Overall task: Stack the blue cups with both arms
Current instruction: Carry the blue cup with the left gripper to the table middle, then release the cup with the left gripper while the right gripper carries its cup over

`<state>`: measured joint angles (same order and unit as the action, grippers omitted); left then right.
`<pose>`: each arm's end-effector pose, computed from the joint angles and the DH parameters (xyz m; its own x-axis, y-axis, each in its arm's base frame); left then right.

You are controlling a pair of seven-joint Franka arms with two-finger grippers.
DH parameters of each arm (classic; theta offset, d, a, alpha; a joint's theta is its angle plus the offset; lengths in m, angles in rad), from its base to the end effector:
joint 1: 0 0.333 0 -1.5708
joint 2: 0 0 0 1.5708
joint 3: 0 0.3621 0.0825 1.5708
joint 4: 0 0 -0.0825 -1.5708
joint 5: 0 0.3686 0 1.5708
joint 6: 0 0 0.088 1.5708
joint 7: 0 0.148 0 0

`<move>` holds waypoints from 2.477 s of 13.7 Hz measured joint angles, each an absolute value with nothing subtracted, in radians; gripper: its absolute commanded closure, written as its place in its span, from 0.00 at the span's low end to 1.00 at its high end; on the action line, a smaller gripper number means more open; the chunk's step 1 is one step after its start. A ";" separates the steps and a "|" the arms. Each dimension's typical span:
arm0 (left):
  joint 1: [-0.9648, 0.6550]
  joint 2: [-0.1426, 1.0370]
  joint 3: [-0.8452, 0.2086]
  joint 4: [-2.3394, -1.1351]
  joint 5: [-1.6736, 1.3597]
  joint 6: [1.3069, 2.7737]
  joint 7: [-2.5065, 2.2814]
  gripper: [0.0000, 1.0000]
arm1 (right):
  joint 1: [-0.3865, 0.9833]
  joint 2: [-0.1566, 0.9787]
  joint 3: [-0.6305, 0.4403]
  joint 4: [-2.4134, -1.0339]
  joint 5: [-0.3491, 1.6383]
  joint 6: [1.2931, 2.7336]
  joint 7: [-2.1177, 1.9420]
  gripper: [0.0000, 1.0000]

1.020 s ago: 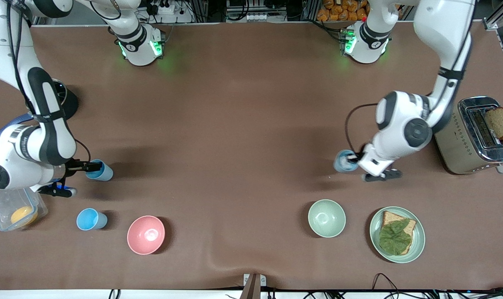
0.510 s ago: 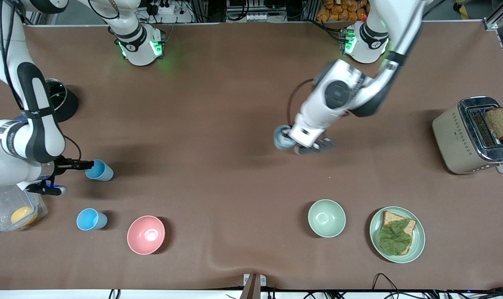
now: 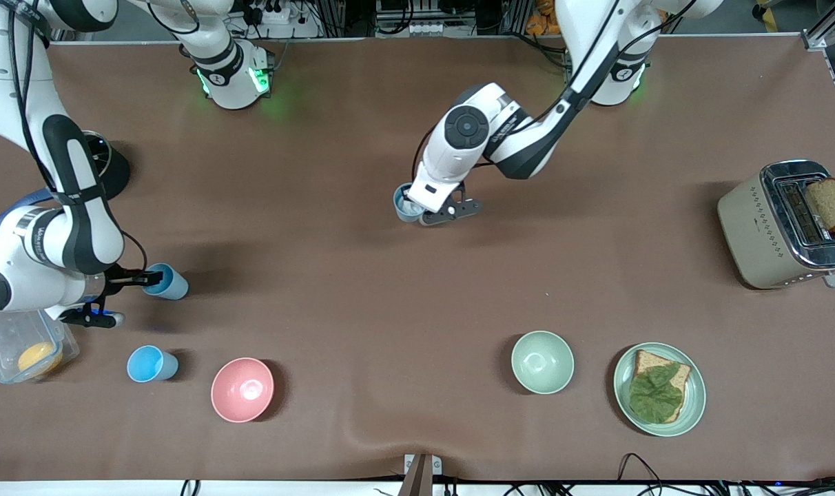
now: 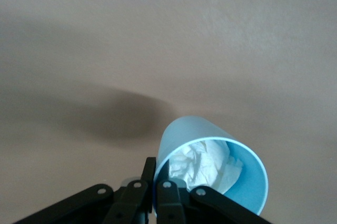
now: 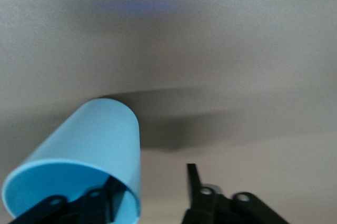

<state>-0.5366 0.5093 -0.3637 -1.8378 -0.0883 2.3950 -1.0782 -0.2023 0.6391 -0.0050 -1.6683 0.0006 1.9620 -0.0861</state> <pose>0.4272 -0.5112 0.2861 0.9469 0.2669 -0.1792 0.2966 -0.9405 0.1661 0.6297 -0.1321 0.2189 0.9350 -0.1091 -0.3375 -0.1253 -0.9918 -0.0266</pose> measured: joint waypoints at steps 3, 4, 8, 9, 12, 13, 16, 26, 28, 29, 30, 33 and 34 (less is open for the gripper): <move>-0.568 0.552 -0.361 -1.834 0.008 2.426 -1.155 1.00 | -0.198 0.633 -0.003 -1.663 0.001 1.964 -0.098 1.00; -0.569 0.560 -0.361 -1.833 0.034 2.429 -1.172 1.00 | -0.195 0.625 -0.002 -1.657 0.001 1.964 -0.118 1.00; -0.569 0.567 -0.359 -1.828 0.055 2.430 -1.217 0.00 | -0.119 0.568 0.005 -1.637 0.006 1.923 -0.144 1.00; -0.570 0.567 -0.359 -1.826 0.055 2.430 -1.219 0.00 | -0.091 0.555 0.006 -1.635 0.008 1.909 -0.142 1.00; -0.574 0.563 -0.359 -1.814 0.055 2.430 -1.220 0.00 | -0.021 0.509 0.022 -1.631 0.049 1.861 -0.139 1.00; -0.574 0.551 -0.359 -1.807 0.055 2.426 -1.221 0.00 | 0.000 0.490 0.029 -1.630 0.068 1.841 -0.139 1.00; -0.556 0.456 -0.352 -1.785 0.055 2.333 -1.224 0.00 | 0.090 0.439 0.037 -1.630 0.093 1.795 -0.097 1.00; -0.169 0.064 -0.338 -1.763 0.061 1.980 -0.861 0.00 | 0.459 0.428 0.042 -1.622 0.224 1.871 0.316 1.00; -0.084 0.054 -0.337 -1.736 0.061 1.920 -0.703 0.00 | 0.527 0.443 0.042 -1.623 0.231 1.893 0.384 1.00; -0.038 0.053 -0.336 -1.724 0.061 1.897 -0.624 0.00 | 0.564 0.456 0.042 -1.623 0.231 1.906 0.418 1.00; 0.005 0.053 -0.335 -1.718 0.061 1.882 -0.555 0.00 | 0.595 0.471 0.042 -1.623 0.231 1.915 0.443 1.00; 0.112 0.053 -0.335 -1.706 0.061 1.850 -0.398 0.00 | 0.651 0.500 0.041 -1.623 0.232 1.918 0.490 1.00; 0.137 0.053 -0.335 -1.700 0.061 1.837 -0.362 0.00 | 0.661 0.504 0.041 -1.623 0.232 1.917 0.504 1.00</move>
